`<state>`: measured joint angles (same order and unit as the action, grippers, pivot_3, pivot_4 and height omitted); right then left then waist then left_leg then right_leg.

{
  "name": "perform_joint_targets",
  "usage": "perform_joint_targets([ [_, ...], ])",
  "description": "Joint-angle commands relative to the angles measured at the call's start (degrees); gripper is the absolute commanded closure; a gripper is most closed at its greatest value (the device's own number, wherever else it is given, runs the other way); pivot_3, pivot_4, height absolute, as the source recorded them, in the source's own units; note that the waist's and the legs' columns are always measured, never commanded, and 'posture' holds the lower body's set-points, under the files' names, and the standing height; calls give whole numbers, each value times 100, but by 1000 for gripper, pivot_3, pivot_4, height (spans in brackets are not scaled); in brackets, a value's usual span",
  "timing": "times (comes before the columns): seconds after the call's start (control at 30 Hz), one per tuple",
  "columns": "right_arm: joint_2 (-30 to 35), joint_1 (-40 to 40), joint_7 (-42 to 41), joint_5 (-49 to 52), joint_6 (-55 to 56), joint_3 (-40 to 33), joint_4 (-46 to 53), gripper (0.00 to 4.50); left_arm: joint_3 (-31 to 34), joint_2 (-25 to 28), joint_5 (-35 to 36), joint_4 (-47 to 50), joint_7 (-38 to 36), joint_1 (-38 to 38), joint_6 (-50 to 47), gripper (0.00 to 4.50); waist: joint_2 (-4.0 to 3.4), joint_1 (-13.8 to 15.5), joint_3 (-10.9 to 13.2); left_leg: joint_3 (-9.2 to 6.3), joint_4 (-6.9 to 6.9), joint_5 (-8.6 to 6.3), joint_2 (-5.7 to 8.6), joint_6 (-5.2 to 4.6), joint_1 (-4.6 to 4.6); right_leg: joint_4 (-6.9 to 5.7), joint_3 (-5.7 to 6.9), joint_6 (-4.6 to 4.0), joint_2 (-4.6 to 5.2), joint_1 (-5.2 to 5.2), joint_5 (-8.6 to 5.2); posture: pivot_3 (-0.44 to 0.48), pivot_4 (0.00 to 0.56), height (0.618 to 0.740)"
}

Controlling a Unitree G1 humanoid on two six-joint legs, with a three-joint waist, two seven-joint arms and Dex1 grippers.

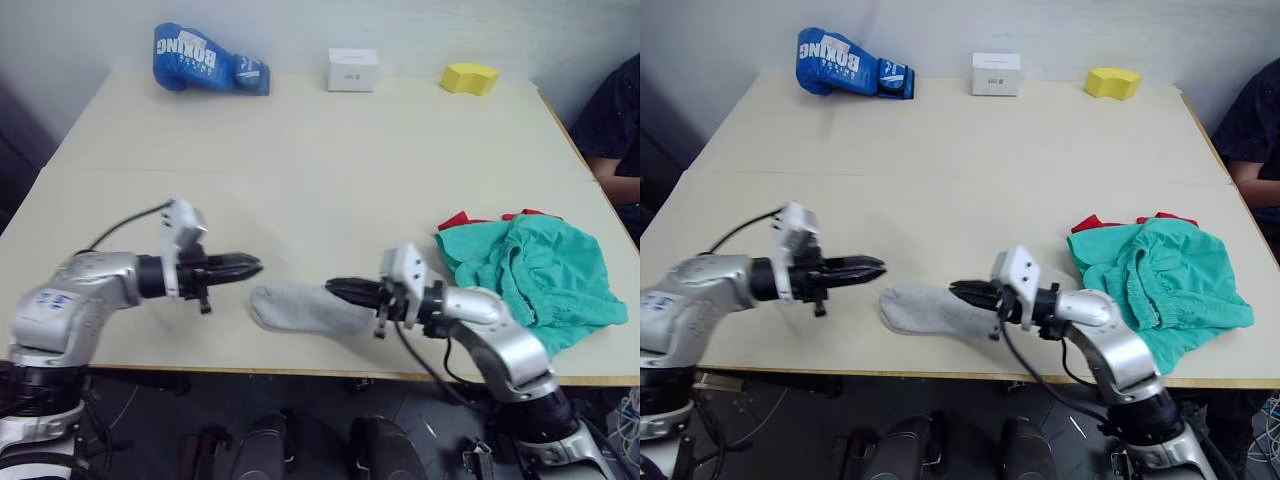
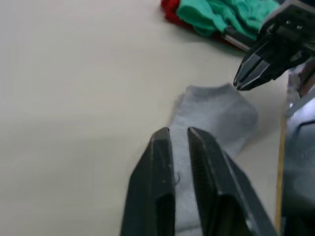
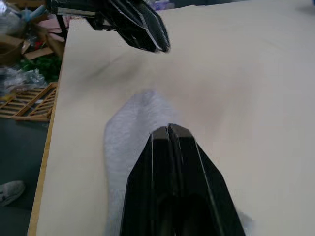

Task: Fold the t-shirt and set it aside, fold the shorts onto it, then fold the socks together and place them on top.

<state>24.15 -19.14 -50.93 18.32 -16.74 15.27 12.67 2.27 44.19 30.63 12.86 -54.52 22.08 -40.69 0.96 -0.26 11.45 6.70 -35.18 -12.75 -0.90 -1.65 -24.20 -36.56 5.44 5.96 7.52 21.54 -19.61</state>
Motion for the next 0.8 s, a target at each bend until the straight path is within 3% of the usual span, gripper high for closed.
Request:
perform_joint_targets([
  [0.03, -211, -100, -70, -583, 996, 331, -824, 4500, -455, -488, -497, -35, 315, -69, 647, 4484, 1, 1, -1, 3, -1, 0, 1, -4, 0, -1, 11, 1, 0, 0, 0, 0, 150, 740],
  [0.17, -537, -36, 91, -947, 1612, 440, -1656, 4500, -1081, -813, -1470, -550, 725, -421, 1428, 4484, 4, -35, -3, 7, -17, -3, -1, -11, 4, -14, 20, 4, 2, -3, 2, 0, 150, 740],
  [0.5, -92, 578, 125, -818, 1918, -156, -1404, 4500, -442, -835, -1430, -586, 1011, -1297, 1891, 4484, 30, -82, -36, -12, -22, -16, -11, 14, 14, -22, 5, 2, 13, -15, 1, 0, 150, 740],
  [0.67, 122, 762, -39, -547, 1754, -329, -797, 4500, 639, -854, -454, -276, 626, -1650, 2120, 4484, 30, -162, -36, -13, -17, -18, -20, 20, 13, -22, -11, -1, 6, -8, -1, 0, 150, 740],
  [0.8, -147, 432, 135, -343, 1297, -225, -273, 4500, 1695, -368, 1385, -35, 608, -1447, 65, 4484, 34, -158, -34, -18, -17, -7, -35, 16, 10, -27, -4, -5, -7, -4, -3, 0, 150, 740],
])
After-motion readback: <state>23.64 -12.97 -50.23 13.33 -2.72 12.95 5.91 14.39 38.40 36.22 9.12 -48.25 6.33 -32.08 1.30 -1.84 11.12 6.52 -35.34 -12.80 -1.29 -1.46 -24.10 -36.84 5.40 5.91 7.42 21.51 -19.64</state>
